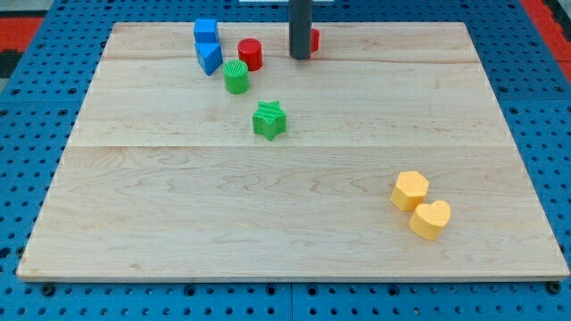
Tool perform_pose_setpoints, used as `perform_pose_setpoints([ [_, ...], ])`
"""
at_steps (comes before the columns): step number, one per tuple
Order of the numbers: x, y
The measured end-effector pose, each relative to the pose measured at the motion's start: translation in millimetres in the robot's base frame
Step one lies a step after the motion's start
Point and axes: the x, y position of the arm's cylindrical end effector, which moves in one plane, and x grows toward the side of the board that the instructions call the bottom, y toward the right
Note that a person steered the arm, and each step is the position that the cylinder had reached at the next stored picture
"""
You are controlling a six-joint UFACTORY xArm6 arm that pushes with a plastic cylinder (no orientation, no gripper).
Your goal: Separate the red blocks and green circle from each other
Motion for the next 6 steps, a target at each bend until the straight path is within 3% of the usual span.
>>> perform_pose_setpoints([
  [2,-21,-46],
  [3,-37,-39],
  [4,-31,-84],
  [6,17,-106],
])
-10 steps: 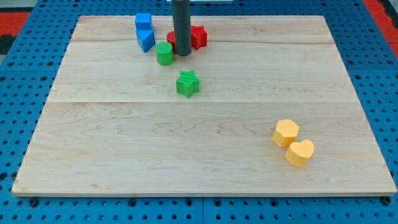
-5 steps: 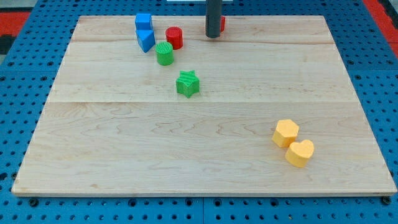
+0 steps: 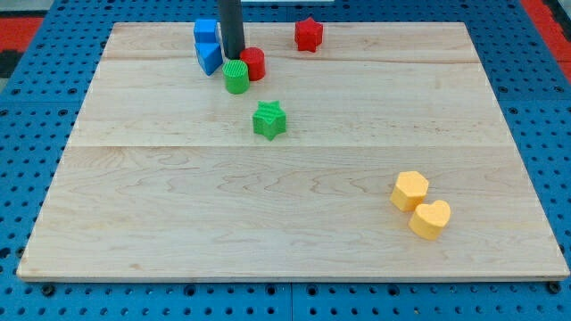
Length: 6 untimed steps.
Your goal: Separate the red blocks and green circle from each other
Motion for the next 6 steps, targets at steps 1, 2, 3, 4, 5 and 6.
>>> perform_pose_setpoints([
  [1,11,6],
  [2,33,13],
  [3,40,28],
  [4,59,30],
  [5,81,30],
  [6,84,43],
])
